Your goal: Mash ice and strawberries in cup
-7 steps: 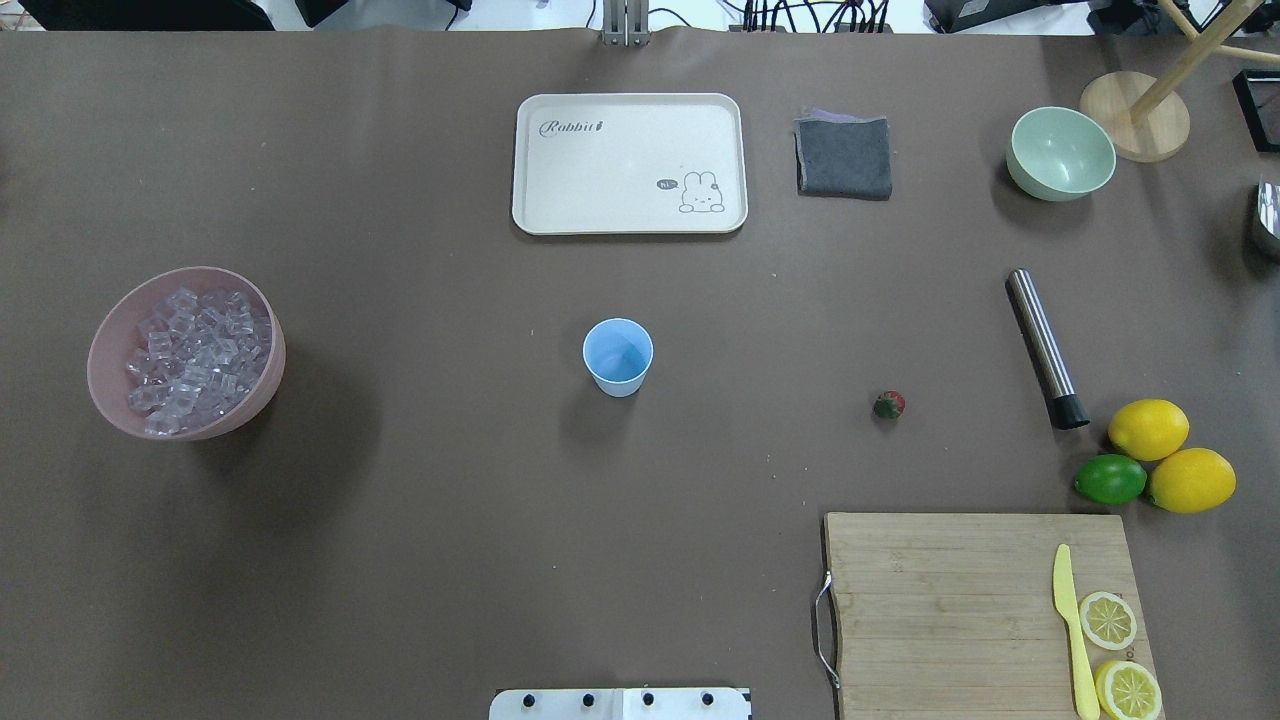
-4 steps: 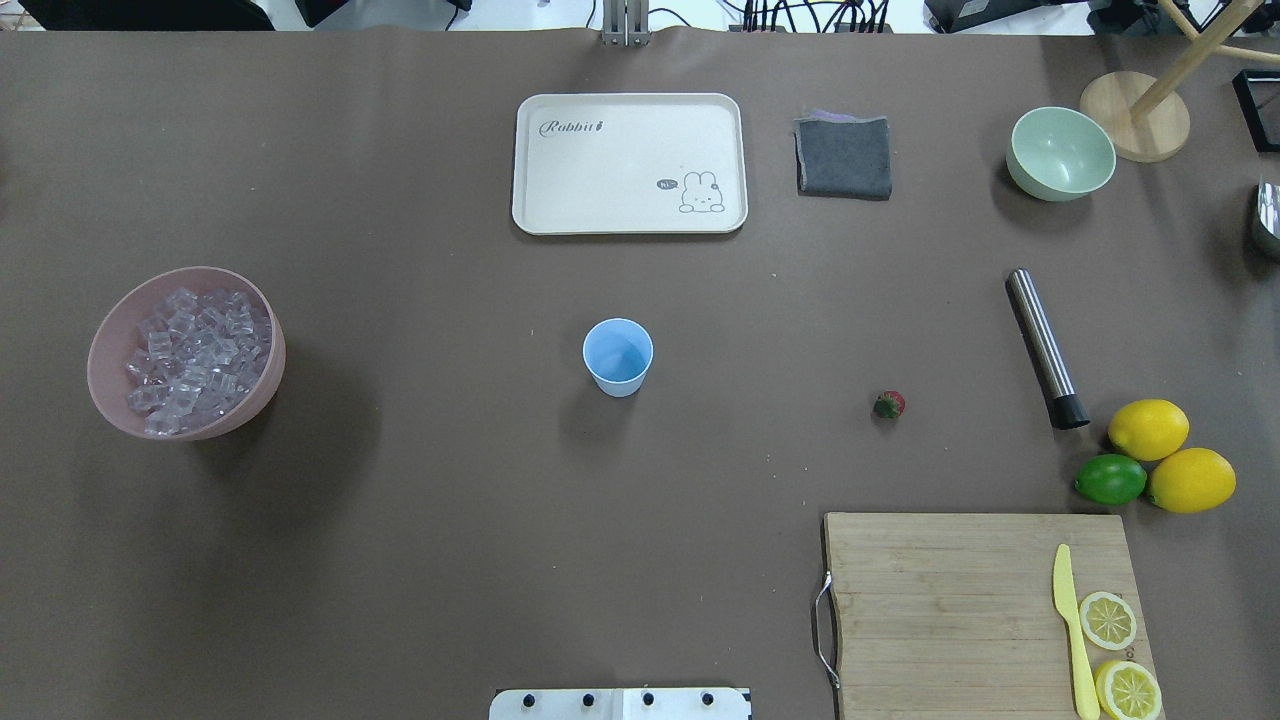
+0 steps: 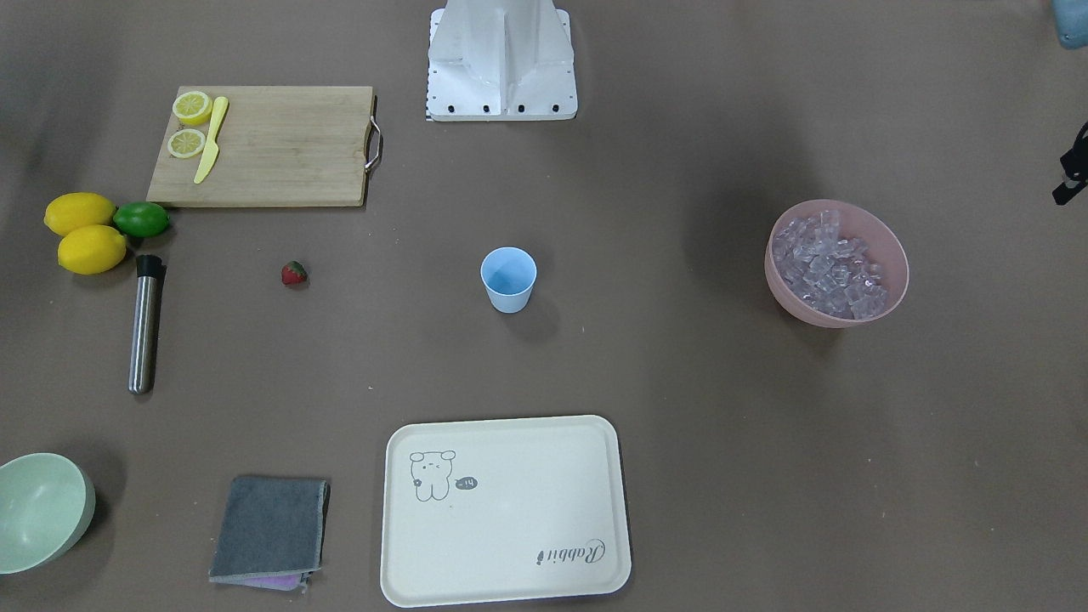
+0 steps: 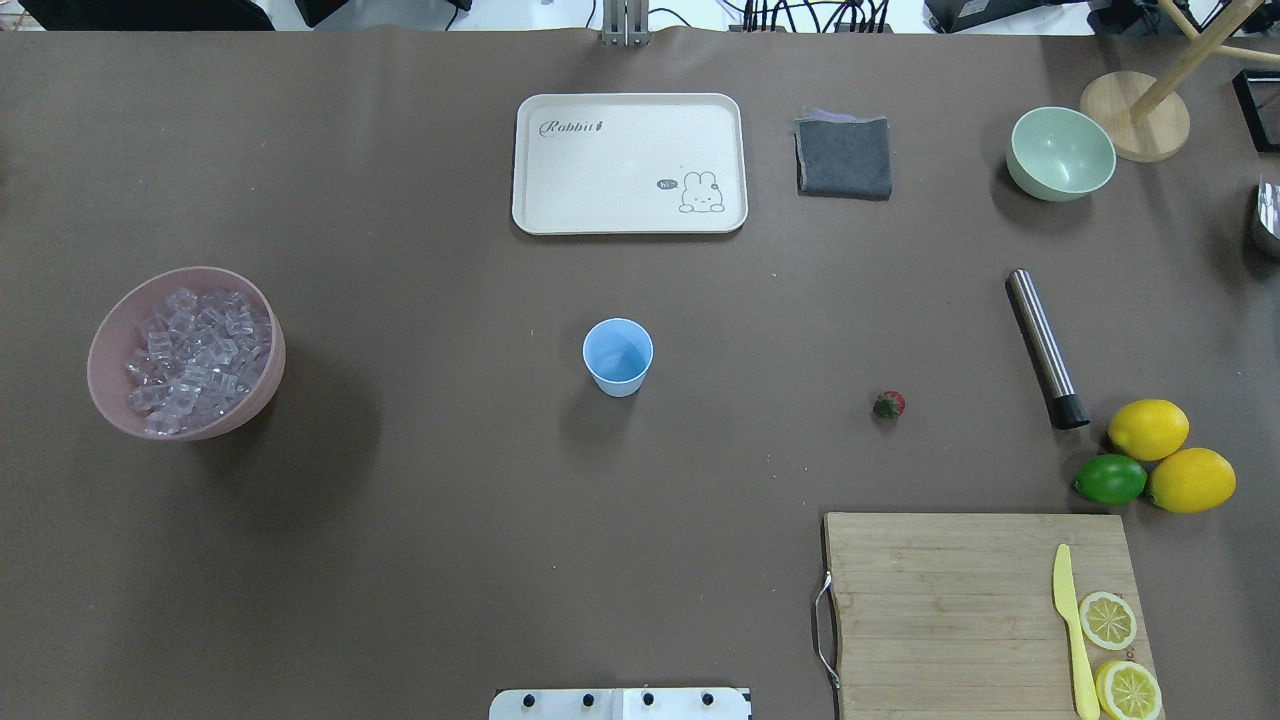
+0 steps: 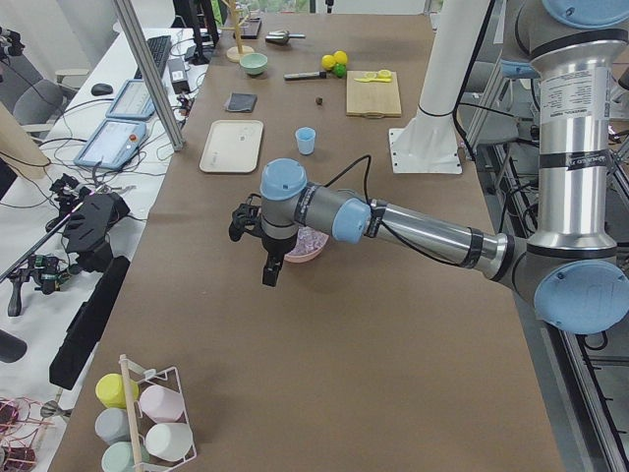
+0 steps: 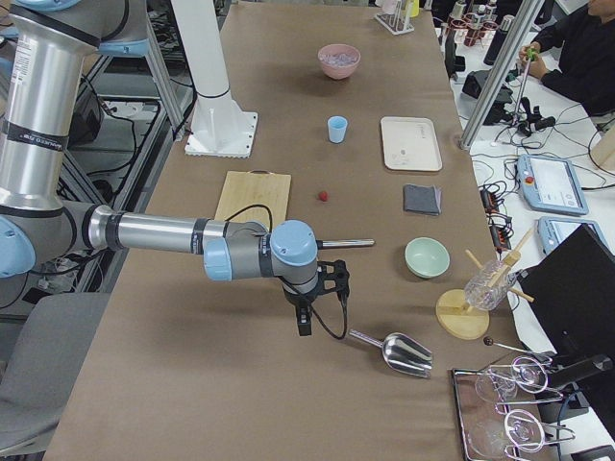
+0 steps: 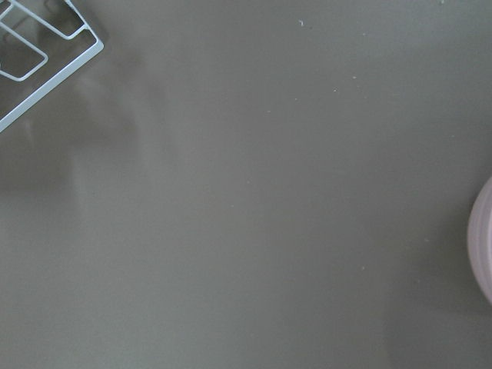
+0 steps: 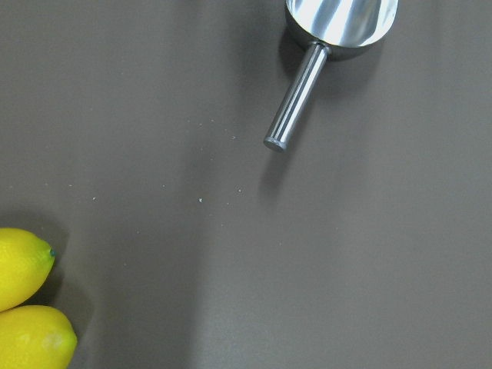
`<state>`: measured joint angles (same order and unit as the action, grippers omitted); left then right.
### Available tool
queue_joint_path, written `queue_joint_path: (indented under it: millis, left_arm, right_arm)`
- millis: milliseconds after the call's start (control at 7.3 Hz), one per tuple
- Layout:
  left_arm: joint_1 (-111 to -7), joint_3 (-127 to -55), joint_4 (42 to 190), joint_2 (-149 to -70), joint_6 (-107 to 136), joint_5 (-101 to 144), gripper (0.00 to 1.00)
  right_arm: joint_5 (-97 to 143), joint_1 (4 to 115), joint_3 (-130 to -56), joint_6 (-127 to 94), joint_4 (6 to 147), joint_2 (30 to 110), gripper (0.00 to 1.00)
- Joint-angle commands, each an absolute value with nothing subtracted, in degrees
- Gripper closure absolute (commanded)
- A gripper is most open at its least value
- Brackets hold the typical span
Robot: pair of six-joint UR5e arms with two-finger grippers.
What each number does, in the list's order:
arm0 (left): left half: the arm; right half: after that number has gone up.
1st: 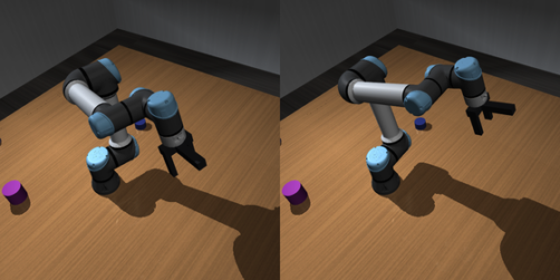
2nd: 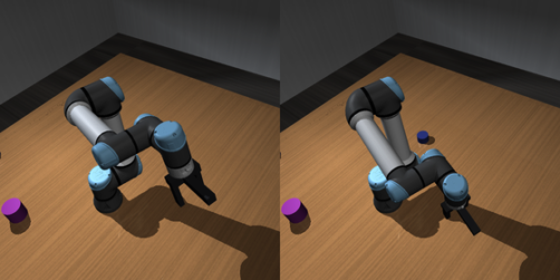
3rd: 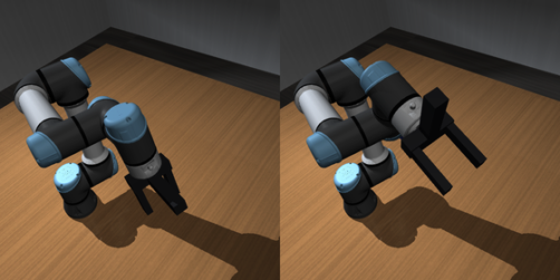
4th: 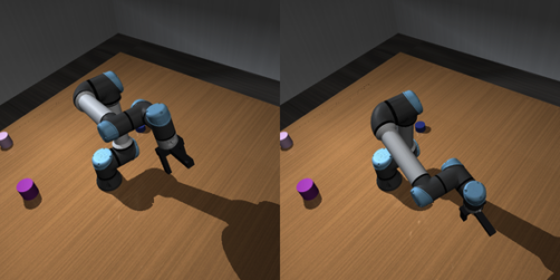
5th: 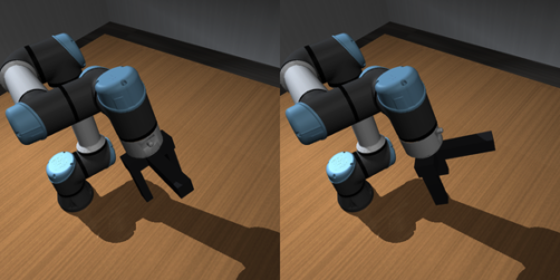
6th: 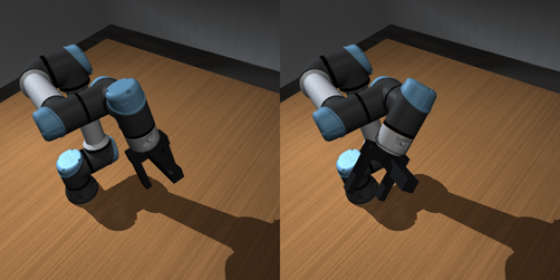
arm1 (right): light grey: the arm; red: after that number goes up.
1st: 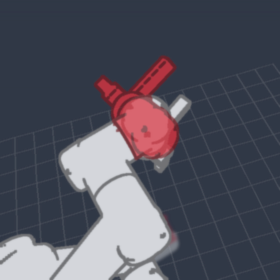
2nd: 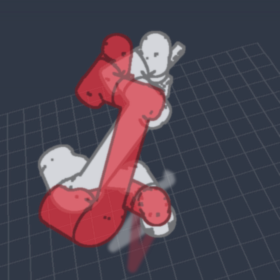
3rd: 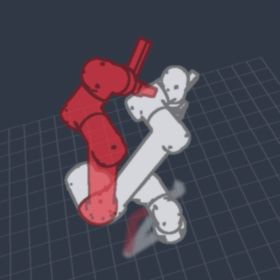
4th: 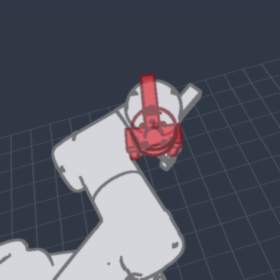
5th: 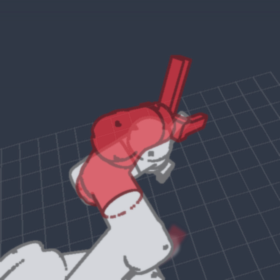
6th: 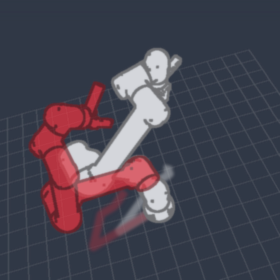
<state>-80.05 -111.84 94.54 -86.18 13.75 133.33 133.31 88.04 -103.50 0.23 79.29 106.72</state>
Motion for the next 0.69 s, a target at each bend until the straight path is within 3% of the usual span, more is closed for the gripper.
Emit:
queue_joint_path:
  millis: [0, 548]
  left_arm:
    - [-74.4, -116.3, 94.6, -88.3, 24.6, 133.7, 0.02]
    - [-58.4, -115.0, 100.2, -91.9, 37.9, 125.0, 0.03]
  right_arm:
    - [133.8, 88.0, -103.4, 0.2, 79.4, 106.8, 0.00]
    - [134.4, 87.9, -103.1, 0.6, 79.5, 107.5, 0.00]
